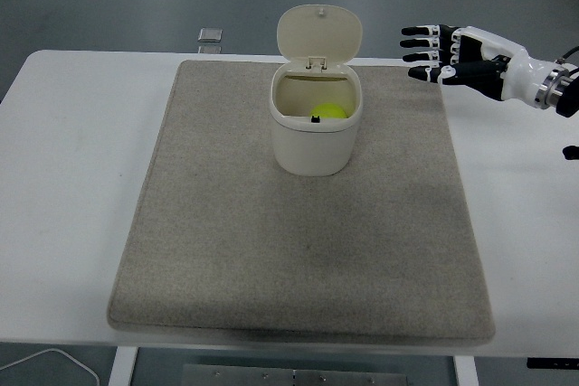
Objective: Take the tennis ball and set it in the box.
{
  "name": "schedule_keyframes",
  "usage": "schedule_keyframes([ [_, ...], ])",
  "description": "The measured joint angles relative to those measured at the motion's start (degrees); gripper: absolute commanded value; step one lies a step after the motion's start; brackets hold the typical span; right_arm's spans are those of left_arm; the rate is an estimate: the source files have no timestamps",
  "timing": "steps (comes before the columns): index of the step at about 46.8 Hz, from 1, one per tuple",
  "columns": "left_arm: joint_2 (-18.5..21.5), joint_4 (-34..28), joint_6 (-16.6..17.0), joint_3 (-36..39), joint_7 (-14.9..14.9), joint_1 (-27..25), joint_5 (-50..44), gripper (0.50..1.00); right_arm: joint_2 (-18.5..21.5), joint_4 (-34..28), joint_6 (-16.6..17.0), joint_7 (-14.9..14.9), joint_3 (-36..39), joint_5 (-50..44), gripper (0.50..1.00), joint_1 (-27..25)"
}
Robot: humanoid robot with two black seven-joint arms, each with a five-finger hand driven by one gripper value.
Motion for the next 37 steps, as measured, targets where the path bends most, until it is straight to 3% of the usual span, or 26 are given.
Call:
schedule_keyframes([
  [15,0.0,0.0,0.0,0.0,0.0,0.0,0.0,0.992,1.8,-2.6,-0.6,-2.2,0.2,13.1,0.856,-0.6],
  [32,0.0,0.0,0.0,0.0,0.0,0.0,0.0,0.992,4.8,-5.4,-5.0,-3.9,0.4,30.6,0.860,-1.7],
  [33,0.0,0.0,0.0,0.0,0.0,0.0,0.0,0.992,5.0,-5.4,-5.2,-3.9,0.4,30.9,0.866,-1.7],
  [35,0.0,0.0,0.0,0.0,0.0,0.0,0.0,0.992,5.1,-5.4,-6.0,-3.6,0.4,31.1,0.931,-1.8],
  [37,0.0,0.0,0.0,0.0,0.0,0.0,0.0,0.992,5.1,-5.4,-6.5,-3.3,0.3,31.0,0.934,-1.9],
])
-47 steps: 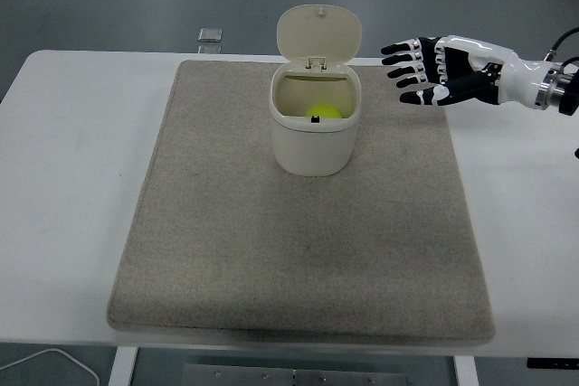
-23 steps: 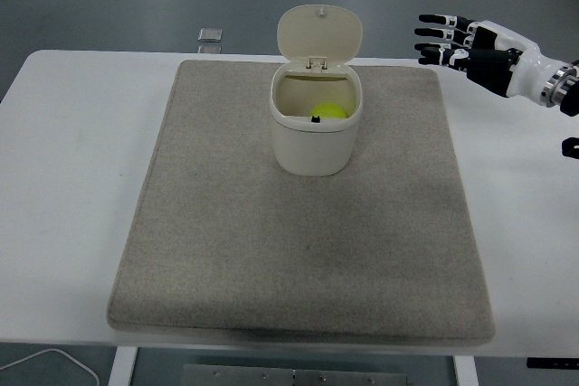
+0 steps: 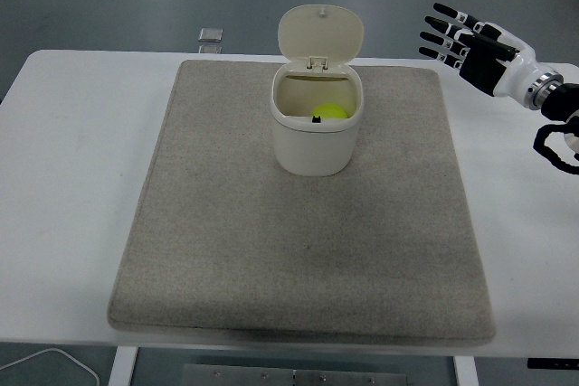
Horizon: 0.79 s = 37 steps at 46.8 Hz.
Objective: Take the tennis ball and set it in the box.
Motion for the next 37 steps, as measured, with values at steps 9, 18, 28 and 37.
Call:
schedule_keyframes([
  [9,0.0,0.0,0.0,0.0,0.0,0.0,0.0,0.992,0.0,0.0,-0.3,0.2,0.0,-0.2,0.934,-0.8],
  [18,0.0,0.0,0.0,0.0,0.0,0.0,0.0,0.992,0.0,-0.2,0.0,0.2,0.1,-0.4,0.934,-1.0],
  [28,0.0,0.0,0.0,0.0,0.0,0.0,0.0,0.992,1.1,-0.3,0.1,0.2,0.1,-0.4,0.934,-1.3],
  [37,0.0,0.0,0.0,0.0,0.0,0.0,0.0,0.992,1.1,-0.4,0.1,0.2,0.2,-0.5,0.934,-1.4],
])
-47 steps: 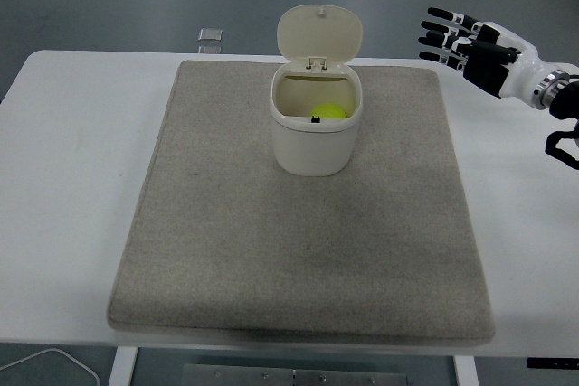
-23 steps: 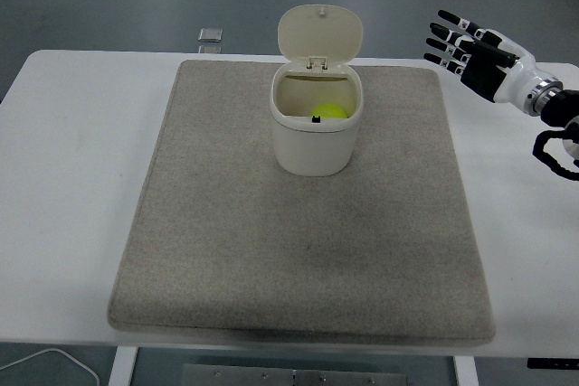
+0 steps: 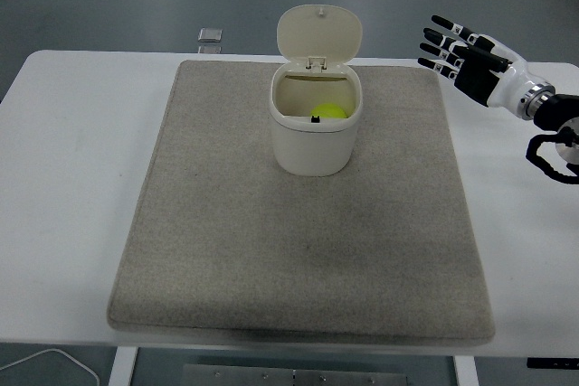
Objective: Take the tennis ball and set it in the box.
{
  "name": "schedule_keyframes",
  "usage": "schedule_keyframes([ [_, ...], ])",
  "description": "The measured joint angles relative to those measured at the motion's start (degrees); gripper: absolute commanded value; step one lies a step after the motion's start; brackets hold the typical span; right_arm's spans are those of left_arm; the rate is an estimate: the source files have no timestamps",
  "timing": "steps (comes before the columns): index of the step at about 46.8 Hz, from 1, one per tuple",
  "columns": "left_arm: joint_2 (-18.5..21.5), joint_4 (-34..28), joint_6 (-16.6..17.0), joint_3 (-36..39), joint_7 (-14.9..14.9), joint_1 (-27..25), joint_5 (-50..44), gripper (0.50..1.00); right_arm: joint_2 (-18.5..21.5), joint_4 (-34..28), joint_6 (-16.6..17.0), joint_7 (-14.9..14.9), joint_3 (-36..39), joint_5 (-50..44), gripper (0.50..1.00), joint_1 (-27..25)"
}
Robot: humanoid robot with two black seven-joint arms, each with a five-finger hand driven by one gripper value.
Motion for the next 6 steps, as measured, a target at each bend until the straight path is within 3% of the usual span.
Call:
schedule_keyframes([
  [6,0.0,0.0,0.0,0.0,0.0,0.0,0.0,0.992,0.1,0.0,0.0,0.0,0.0,0.0,0.934,-0.1],
])
